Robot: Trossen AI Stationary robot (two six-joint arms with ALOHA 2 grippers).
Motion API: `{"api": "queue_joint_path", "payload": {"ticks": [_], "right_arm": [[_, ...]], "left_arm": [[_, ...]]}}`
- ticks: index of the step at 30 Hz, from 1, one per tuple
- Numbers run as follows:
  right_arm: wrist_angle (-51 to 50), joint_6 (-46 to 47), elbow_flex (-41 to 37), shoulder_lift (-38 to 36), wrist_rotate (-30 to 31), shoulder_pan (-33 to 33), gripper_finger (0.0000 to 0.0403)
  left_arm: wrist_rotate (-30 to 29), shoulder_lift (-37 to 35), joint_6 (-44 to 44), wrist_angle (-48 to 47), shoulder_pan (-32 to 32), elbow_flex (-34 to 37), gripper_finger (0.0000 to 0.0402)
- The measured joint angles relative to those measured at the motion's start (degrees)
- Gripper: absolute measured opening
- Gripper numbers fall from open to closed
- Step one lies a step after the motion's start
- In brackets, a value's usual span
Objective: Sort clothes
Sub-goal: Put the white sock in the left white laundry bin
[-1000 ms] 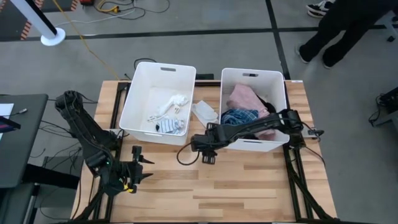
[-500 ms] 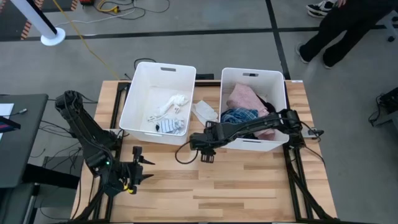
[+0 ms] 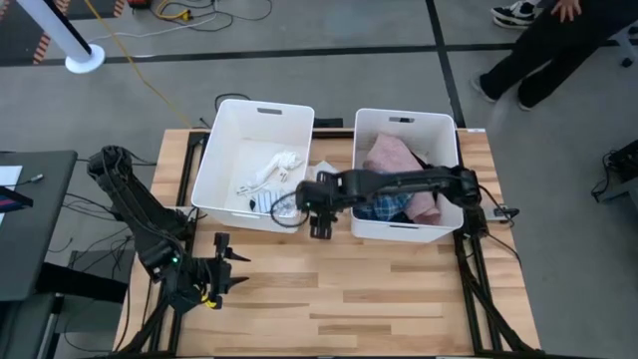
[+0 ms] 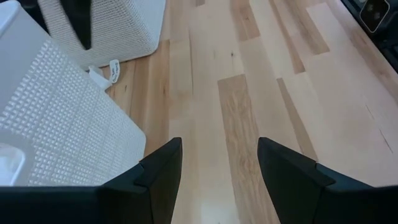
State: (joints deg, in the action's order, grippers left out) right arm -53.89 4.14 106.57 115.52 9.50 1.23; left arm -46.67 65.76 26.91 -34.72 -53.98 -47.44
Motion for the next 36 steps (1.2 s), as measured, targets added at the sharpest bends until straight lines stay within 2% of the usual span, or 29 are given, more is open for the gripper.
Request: {"api": "queue_joint_path", "payload": {"ticks": [3,10,16,24,30,36], "right_arm": [[-0.5,-1.4,-0.2,0.8,-0.6,-2.0,0.026],[-10.8,-1.2,-0.6,2.5,-1.9,-2.9,0.026],[-5.4,-5.1,-2.6,4.6,-2.5,-1.5,0.026],[-6.1,-7.0,-2.6,9.0,-2.1,-5.5,0.026],[-7.4,-6.7,-2.7,8.0,-2.2,-6.9,0.026],[-7.3,-5.7,-2.9,3.0,-2.1,-5.0,0.026]], "left_arm": [[0.0,0.0,0.2,0.0,0.0,0.0,0.0204],[1.8,0.0,1.5,-0.2,0.0,0.0,0.0204],[2.0,0.0,0.4,-0.2,0.0,0.0,0.0204],[1.9,0.0,1.9,-0.1,0.0,0.0,0.0204],[1.9,0.0,2.0,0.0,0.0,0.0,0.0204],[1.9,0.0,1.6,-0.1,0.0,0.0,0.0204]]}}
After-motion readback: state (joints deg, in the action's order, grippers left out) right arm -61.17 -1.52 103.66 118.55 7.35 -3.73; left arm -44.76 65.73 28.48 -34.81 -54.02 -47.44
